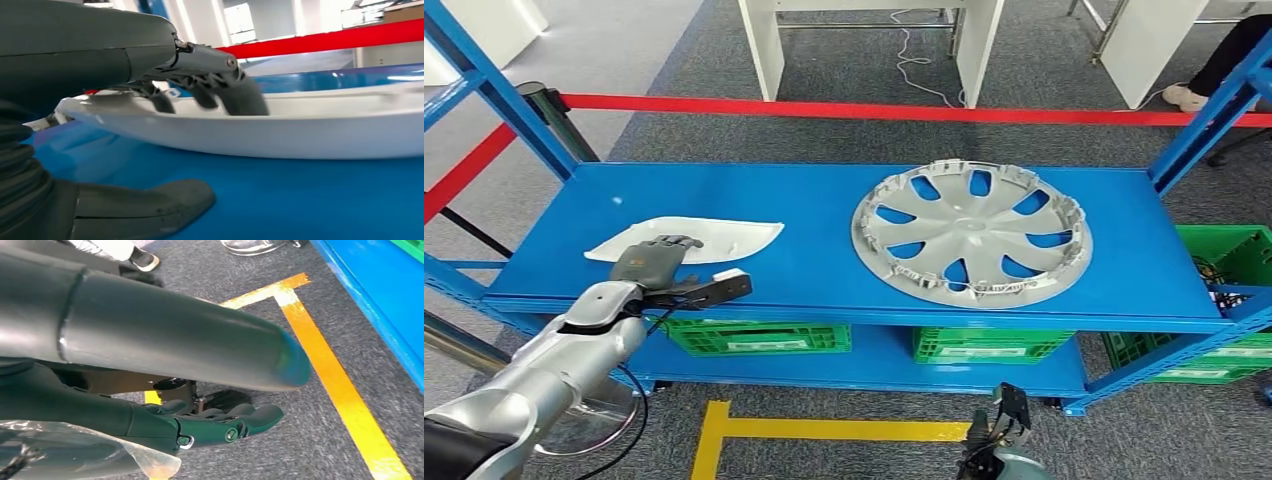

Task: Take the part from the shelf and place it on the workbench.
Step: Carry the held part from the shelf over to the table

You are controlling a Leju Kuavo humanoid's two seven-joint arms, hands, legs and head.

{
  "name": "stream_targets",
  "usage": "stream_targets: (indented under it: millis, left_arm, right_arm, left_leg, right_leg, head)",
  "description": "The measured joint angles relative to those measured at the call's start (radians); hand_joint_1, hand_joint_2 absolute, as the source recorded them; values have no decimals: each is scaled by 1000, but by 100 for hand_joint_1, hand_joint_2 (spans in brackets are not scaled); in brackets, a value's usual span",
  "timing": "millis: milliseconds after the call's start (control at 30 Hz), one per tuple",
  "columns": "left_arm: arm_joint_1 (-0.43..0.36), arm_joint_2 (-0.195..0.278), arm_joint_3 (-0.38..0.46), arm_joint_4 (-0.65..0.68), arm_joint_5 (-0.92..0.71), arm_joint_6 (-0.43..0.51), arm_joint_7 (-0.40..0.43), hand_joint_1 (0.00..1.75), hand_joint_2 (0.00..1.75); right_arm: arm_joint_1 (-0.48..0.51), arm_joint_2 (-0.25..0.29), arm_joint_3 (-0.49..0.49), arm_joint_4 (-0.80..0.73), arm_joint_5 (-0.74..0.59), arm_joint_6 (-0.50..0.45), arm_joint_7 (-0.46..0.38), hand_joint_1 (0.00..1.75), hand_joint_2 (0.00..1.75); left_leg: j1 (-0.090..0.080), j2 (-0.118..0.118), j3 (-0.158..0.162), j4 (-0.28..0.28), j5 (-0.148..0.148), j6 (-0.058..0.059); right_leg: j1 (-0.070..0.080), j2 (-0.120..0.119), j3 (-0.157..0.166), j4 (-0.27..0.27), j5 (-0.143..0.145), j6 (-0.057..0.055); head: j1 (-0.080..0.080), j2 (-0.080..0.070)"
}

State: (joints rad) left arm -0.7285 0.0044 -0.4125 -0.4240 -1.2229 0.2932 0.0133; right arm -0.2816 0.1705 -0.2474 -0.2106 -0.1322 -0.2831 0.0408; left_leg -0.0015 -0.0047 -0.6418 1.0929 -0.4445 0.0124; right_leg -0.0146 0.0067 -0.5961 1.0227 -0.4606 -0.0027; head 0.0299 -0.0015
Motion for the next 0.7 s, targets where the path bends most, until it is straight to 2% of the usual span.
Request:
stream_targets:
  millis: [33,67,133,200,233,300,333,367,400,433,467,533,600,700]
  left_arm:
    - [0,3,4,1,0,0,-1,175,175]
    - [0,5,6,2,1,0,-1,175,175]
    - [0,8,7,4,1,1,-2,175,175]
    - [-3,8,8,4,1,3,-3,175,175]
    - [-6,8,8,5,0,4,-4,175,175]
    - [-8,7,8,6,-2,10,-5,175,175]
    - [-8,7,8,6,-7,15,-5,175,175]
    - [-7,7,8,7,-12,22,-5,175,175]
    - [-6,7,8,7,-17,28,-4,175,175]
    - [-5,7,8,7,-22,36,-4,175,175]
    - [-5,7,8,7,-25,42,-3,175,175]
    - [-4,9,9,7,-25,61,-10,175,175]
    - [2,14,13,7,-20,91,-31,175,175]
    - [16,21,25,7,-13,153,-71,175,175]
  right_arm:
    - [-1,0,0,0,0,0,0,0,0]
    - [-1,0,-1,0,0,0,0,0,0]
    - [-1,0,-1,0,0,0,0,0,0]
    - [-2,1,-1,0,0,0,-1,0,0]
    - [-3,1,-1,-1,0,0,-1,0,0]
    - [-4,0,-1,-1,0,-3,0,0,0]
    - [-3,0,-1,0,-1,-5,1,0,0]
    - [-2,0,-1,0,-1,-8,3,0,0]
    - [-1,0,-1,0,-2,-10,4,0,0]
    - [-2,0,-1,-1,-2,-11,5,0,0]
    - [-3,0,-1,-1,-2,-12,6,0,0]
    - [-6,1,-1,-2,-1,-15,6,0,0]
    - [-8,1,-1,-3,1,-18,3,0,0]
    - [-9,2,-2,-3,5,-24,-2,0,0]
  left_leg:
    - [-2,0,20,-45,13,5]
    - [-4,0,28,-66,14,8]
    - [-4,-1,30,-77,13,11]
    - [1,0,35,-89,20,17]
    - [5,0,38,-95,22,20]
    - [5,1,38,-96,22,23]
    - [5,1,38,-95,22,24]
    - [5,1,38,-95,22,24]
    - [5,1,38,-94,21,24]
    - [5,1,39,-93,21,23]
    - [6,0,39,-90,19,20]
    - [1,0,34,-81,14,12]
    - [-3,0,29,-76,13,4]
    - [0,1,24,-64,3,-8]
  right_leg:
    - [1,0,-2,0,0,3]
    - [2,0,-4,0,0,7]
    - [2,-2,-7,-4,1,18]
    - [3,-3,-19,15,-16,27]
    - [3,-4,-38,53,-40,31]
    - [2,-4,-99,183,-100,36]
    - [2,-4,-128,243,-120,39]
    - [2,-4,-144,273,-122,40]
    - [2,-4,-140,263,-105,41]
    - [1,-5,-118,215,-72,41]
    - [1,-6,-85,145,-36,40]
    - [1,-7,-24,29,1,36]
    - [3,-5,-5,-2,-1,26]
    - [0,-5,-7,-1,2,9]
  head:
    - [0,0]
    - [1,0]
    - [1,0]
    - [3,0]
    - [4,0]
    - [7,0]
    - [7,0]
    - [7,0]
    - [7,0]
    - [7,0]
    - [7,0]
    - [7,0]
    - [6,0]
    - [5,0]
